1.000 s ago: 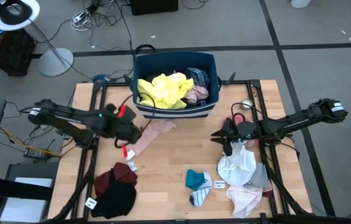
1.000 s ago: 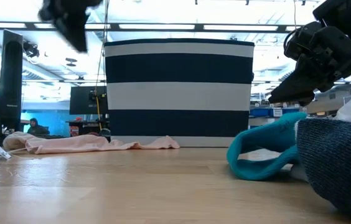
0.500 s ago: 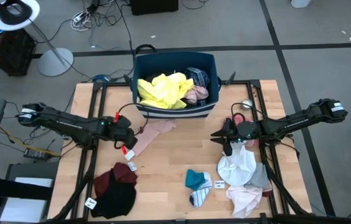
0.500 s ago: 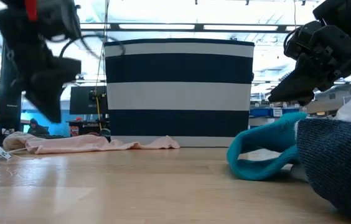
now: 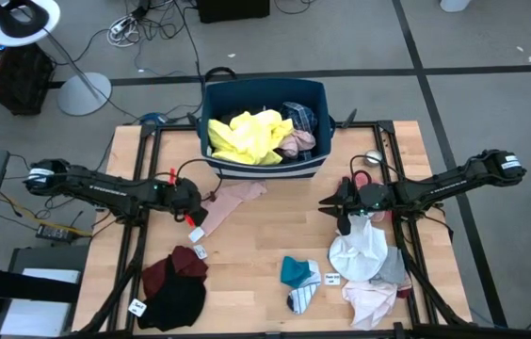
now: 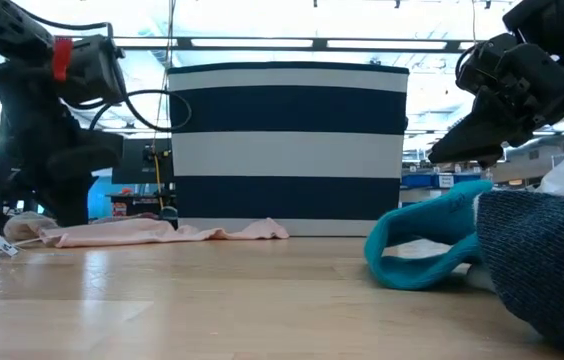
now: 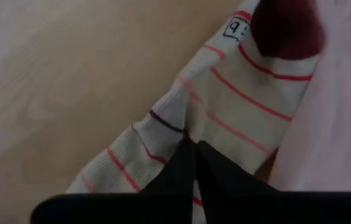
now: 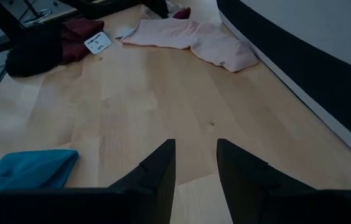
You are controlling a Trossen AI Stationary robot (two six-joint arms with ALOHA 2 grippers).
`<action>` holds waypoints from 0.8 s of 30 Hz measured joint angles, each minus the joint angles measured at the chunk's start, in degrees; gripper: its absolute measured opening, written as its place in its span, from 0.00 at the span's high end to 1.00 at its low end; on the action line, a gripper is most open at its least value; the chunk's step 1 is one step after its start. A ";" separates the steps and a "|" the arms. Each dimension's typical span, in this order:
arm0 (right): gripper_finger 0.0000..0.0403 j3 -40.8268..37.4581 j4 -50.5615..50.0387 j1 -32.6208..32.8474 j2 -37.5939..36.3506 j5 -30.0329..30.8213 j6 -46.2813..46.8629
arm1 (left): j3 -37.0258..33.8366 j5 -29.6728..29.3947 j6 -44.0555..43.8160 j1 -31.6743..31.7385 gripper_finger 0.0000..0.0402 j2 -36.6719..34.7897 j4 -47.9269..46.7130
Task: Sort clothes
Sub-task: Put the light brown patterned sock into the blue laundry bin
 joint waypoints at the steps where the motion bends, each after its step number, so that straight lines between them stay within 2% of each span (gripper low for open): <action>1: 0.71 0.00 0.00 0.00 0.00 0.00 0.00 | 0.52 0.30 0.64 0.00 0.98 0.09 -0.45; 5: 0.71 0.00 -0.02 0.00 0.00 0.02 -0.03 | 4.71 0.99 3.16 -0.04 0.99 0.18 -3.34; 12: 0.71 0.00 -0.04 0.00 0.00 0.04 -0.05 | 18.06 -1.84 6.95 -0.40 1.00 0.18 -19.84; 19: 0.71 0.02 -0.05 0.00 0.00 0.09 -0.05 | 36.35 -8.48 10.42 -1.56 1.00 0.15 -33.64; 24: 0.72 0.00 -0.06 0.00 0.00 0.11 -0.04 | 49.65 -13.63 17.85 -1.55 1.00 0.11 -34.98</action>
